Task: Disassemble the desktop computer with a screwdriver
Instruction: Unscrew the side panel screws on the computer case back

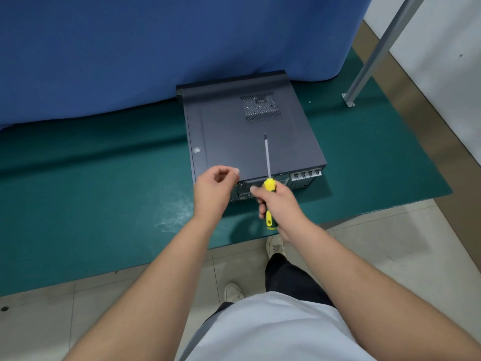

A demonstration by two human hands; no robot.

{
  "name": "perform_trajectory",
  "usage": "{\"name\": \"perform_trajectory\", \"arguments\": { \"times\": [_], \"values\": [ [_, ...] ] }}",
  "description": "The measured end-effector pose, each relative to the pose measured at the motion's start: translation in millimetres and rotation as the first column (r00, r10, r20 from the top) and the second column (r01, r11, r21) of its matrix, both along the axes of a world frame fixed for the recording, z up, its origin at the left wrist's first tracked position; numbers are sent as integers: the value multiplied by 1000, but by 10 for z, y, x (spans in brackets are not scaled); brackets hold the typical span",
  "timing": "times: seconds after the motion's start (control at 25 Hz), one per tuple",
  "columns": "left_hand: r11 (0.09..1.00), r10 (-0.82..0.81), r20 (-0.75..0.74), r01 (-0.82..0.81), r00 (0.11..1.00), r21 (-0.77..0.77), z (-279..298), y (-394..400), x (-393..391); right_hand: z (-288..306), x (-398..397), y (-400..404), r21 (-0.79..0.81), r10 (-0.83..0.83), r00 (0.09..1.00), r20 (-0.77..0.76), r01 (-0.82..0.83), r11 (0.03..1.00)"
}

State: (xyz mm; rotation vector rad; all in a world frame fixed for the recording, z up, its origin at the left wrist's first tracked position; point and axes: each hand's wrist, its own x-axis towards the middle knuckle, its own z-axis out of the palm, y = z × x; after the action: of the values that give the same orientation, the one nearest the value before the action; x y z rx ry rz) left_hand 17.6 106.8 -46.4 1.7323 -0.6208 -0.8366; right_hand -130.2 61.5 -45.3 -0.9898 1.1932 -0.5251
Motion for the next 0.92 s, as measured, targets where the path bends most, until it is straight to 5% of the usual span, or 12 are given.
{"name": "perform_trajectory", "arguments": {
  "times": [0.12,0.24,0.4,0.68,0.92],
  "values": [
    [981,-193,405,179,894,72,38,-170,-18,203,28,-490,-30,18,996,88,-15,999],
    [965,-258,565,237,784,111,50,-452,-37,273,-19,-874,-37,137,990,23,-136,990],
    [949,-266,805,292,530,121,70,-897,-126,254,-179,-1342,6,216,975,-58,-216,976],
    [853,-415,831,475,371,214,63,-1871,-364,175,-570,-2255,40,276,955,-106,-274,961],
    [748,-616,726,516,307,416,-108,-2853,-347,-33,-903,-3402,-92,131,950,-283,-163,982]
  ]
}}
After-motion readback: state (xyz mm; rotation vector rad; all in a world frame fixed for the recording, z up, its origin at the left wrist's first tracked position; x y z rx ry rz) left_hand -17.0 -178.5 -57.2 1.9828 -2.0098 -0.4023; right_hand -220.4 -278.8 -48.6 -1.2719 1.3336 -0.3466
